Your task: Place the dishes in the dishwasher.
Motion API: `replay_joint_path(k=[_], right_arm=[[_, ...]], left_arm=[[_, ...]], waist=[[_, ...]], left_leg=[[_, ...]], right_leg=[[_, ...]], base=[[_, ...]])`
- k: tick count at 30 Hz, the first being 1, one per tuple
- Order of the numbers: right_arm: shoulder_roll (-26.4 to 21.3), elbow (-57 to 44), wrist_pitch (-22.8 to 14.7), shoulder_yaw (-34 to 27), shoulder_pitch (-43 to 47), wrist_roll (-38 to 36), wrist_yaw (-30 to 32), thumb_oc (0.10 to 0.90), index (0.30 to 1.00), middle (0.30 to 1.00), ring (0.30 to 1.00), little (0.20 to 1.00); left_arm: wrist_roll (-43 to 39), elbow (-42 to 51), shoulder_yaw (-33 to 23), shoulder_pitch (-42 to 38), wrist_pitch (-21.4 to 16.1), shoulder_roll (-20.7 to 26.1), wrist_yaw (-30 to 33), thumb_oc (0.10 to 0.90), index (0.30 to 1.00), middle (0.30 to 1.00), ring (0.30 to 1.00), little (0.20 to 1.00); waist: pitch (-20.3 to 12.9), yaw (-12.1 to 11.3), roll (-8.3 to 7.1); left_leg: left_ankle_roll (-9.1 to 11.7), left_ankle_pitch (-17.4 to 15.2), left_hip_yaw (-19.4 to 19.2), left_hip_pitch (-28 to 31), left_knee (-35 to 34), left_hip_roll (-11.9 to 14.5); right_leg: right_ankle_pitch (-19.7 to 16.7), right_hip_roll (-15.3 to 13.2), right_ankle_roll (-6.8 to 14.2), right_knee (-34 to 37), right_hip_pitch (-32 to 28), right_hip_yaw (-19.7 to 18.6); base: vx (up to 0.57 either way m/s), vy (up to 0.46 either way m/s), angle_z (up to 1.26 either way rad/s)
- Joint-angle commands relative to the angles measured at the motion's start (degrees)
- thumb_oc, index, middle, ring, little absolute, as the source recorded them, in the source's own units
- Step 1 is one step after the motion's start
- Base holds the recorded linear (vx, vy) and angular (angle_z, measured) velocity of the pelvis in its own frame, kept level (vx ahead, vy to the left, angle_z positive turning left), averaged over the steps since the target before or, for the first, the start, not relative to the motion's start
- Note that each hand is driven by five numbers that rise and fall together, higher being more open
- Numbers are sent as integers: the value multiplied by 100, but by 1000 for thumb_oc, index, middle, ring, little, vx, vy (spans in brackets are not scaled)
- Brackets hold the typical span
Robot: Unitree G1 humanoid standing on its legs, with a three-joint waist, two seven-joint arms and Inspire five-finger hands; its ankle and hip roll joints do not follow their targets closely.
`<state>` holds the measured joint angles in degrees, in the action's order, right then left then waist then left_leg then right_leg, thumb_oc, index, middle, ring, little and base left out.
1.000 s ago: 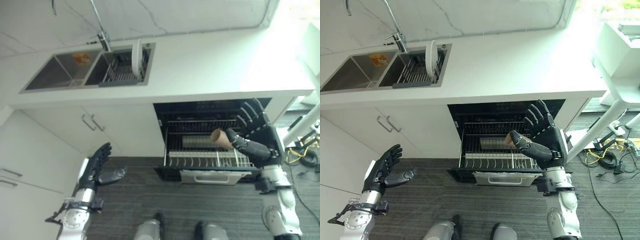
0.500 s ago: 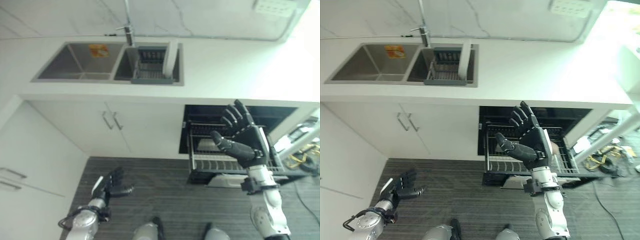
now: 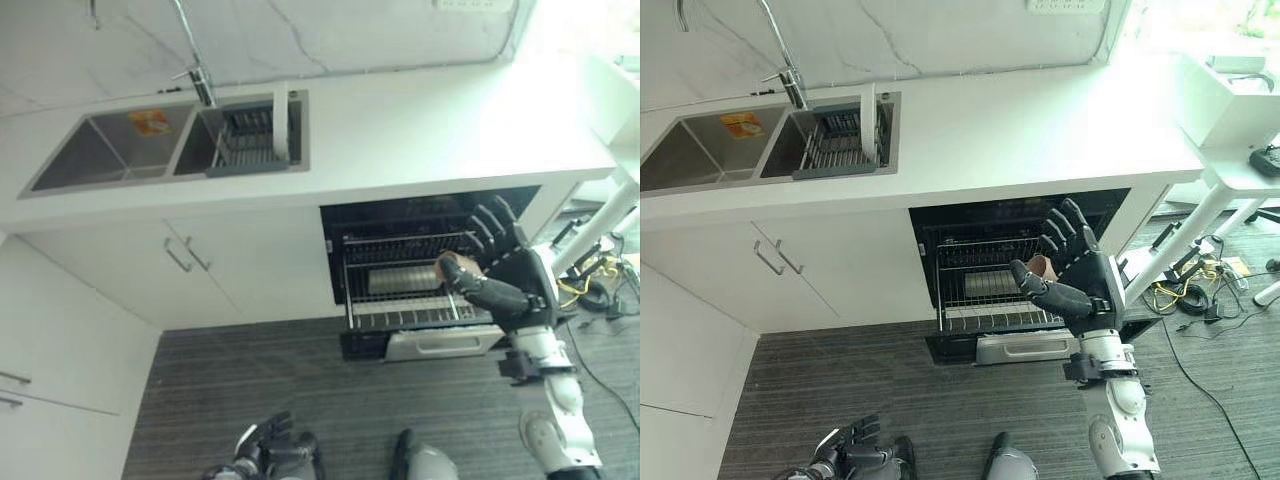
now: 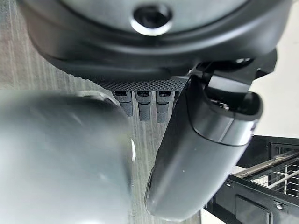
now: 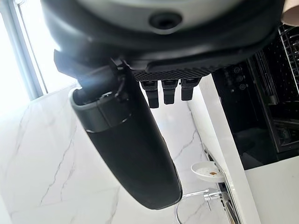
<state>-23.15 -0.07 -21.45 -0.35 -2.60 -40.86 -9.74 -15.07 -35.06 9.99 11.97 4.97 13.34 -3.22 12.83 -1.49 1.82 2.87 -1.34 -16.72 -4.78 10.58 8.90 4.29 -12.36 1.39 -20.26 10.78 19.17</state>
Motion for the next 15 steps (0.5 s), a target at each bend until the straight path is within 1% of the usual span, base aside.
replay_joint_path(k=[1, 4, 6, 7, 8, 9, 13, 15], right_arm=[[-10, -682, -647, -311, 433, -264, -70, 800, 900, 900, 900, 900], [20, -648, -695, -273, 420, -222, -35, 800, 900, 900, 900, 900], [17, -629, -656, -276, 408, -220, -57, 800, 900, 900, 900, 900], [-181, 243, -215, 421, 1302, -934, -619, 800, 900, 900, 900, 900], [-144, 218, -301, 435, 1261, -970, -656, 800, 900, 900, 900, 900], [-132, 199, -338, 433, 1250, -941, -675, 800, 900, 900, 900, 900], [-77, 124, -222, 413, 1129, -912, -711, 800, 900, 900, 900, 900], [-33, 173, -173, 416, 1089, -769, -695, 800, 900, 900, 900, 900]], left_arm=[[197, -60, -23, -303, -550, 236, 171, 800, 900, 900, 900, 900], [185, -284, -40, -343, -651, 160, 185, 800, 900, 900, 900, 900], [162, -345, -59, -349, -704, 138, 169, 800, 900, 900, 900, 900], [-1220, -3257, -826, -880, -138, -180, -768, 800, 900, 900, 900, 900], [-1062, -3298, -792, -877, -370, -141, -737, 800, 900, 900, 900, 900], [-1068, -3293, -774, -887, -470, -129, -693, 800, 900, 900, 900, 900], [-1190, -3124, -729, -912, -775, -46, -601, 800, 900, 900, 900, 900], [-1093, -3022, -717, -928, -897, -30, -614, 800, 900, 900, 900, 900]], waist=[[-119, 16, -160], [-126, 49, -153], [-140, 66, -140], [-113, -34, -153], [-133, -23, -154], [-136, -10, -144], [-151, 63, -95], [-168, 65, -81]], left_leg=[[-100, -933, 114, 217, 661, -102], [-91, -949, 117, 232, 661, -115], [-87, -962, 123, 252, 661, -130], [97, -458, 451, -388, 661, -303], [86, -496, 552, -364, 661, -360], [85, -512, 558, -347, 661, -360], [92, -557, 518, -260, 661, -374], [75, -582, 521, -231, 661, -403]], right_leg=[[233, -142, 637, 307, -569, 33], [242, -137, 639, 307, -565, 13], [263, -135, 636, 307, -581, -10], [627, 393, 281, 307, -554, -75], [634, 433, 273, 307, -538, -144], [645, 447, 264, 307, -546, -160], [650, 462, 260, 307, -584, -190], [657, 458, 265, 307, -607, -200]], base=[[0, 0, 0], [2, 4, 4], [2, 26, 3], [51, 18, -3], [75, 16, -5], [98, 13, -7], [56, 45, 7], [42, 36, 0]])
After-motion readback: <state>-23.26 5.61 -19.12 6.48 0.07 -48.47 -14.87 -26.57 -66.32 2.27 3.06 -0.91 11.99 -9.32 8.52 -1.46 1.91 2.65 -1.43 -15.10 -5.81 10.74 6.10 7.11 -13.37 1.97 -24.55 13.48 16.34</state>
